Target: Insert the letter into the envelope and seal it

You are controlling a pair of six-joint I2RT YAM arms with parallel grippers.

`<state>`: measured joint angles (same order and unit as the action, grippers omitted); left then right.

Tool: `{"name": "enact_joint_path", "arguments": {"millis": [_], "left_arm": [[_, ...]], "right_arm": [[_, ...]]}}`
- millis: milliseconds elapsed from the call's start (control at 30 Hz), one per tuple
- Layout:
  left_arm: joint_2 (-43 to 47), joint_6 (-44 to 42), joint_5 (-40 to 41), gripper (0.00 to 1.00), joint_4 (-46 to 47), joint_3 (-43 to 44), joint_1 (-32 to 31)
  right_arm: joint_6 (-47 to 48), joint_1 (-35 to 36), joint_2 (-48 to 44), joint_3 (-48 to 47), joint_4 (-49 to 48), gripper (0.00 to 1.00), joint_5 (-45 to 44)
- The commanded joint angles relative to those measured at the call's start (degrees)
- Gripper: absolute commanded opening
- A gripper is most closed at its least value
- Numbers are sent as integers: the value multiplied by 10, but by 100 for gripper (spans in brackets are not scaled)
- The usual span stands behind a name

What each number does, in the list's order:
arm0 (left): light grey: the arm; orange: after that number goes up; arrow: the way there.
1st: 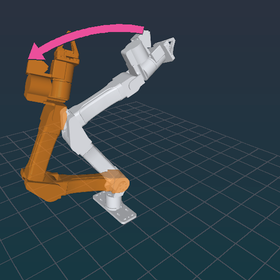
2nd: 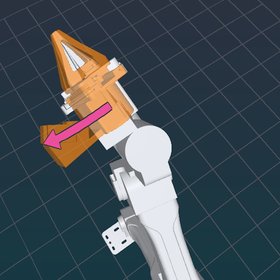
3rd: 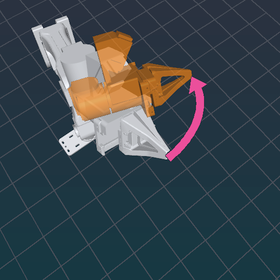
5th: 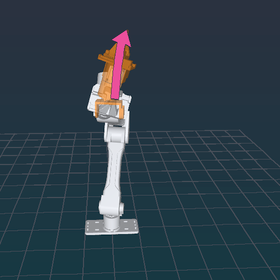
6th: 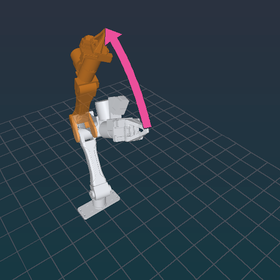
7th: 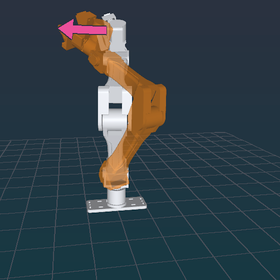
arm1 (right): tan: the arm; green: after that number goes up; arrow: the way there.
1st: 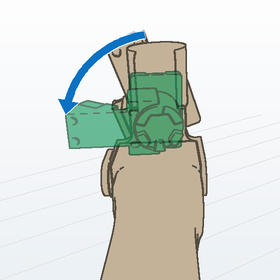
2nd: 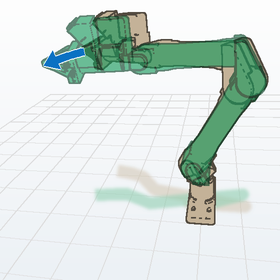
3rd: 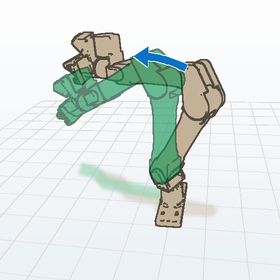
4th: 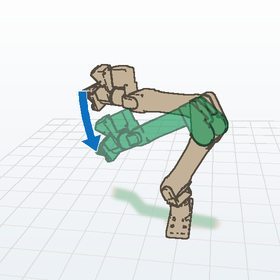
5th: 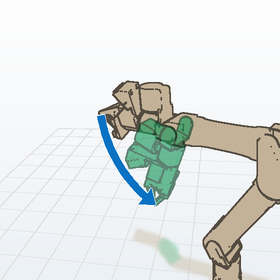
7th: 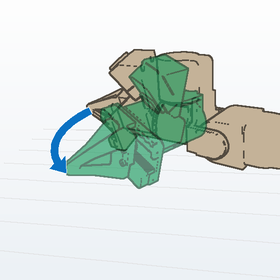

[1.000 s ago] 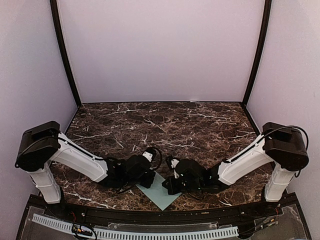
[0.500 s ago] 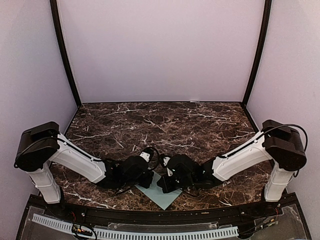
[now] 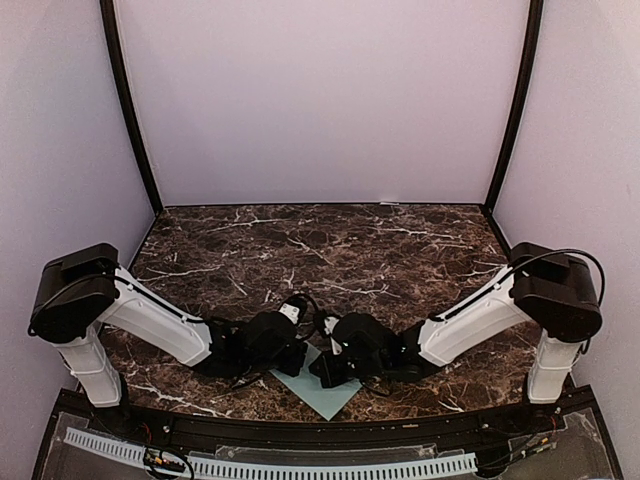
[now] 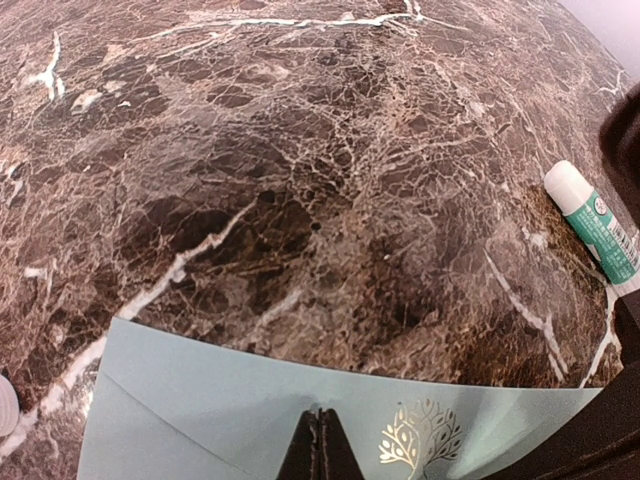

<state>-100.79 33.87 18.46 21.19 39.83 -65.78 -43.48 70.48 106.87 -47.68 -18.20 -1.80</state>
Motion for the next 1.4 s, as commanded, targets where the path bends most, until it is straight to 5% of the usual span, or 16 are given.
{"name": "enact_joint_path", "arguments": {"millis": [0,567,1000,1367], "left_arm": [[1,-8,-15,0,-59,-17,-2],[24,-38,-66,0,-109,32,-48],[4,3,42,0,-184,42,-46],[9,-1,53,0,-173,8,-16]], "right_arm": [[-19,-3,9,51,7,0,-20],[-36,1,14,84,-25,0,-13],[-41,2,0,107,-29,0,-19],[-46,3,-24,122,-18,0,-29]]}}
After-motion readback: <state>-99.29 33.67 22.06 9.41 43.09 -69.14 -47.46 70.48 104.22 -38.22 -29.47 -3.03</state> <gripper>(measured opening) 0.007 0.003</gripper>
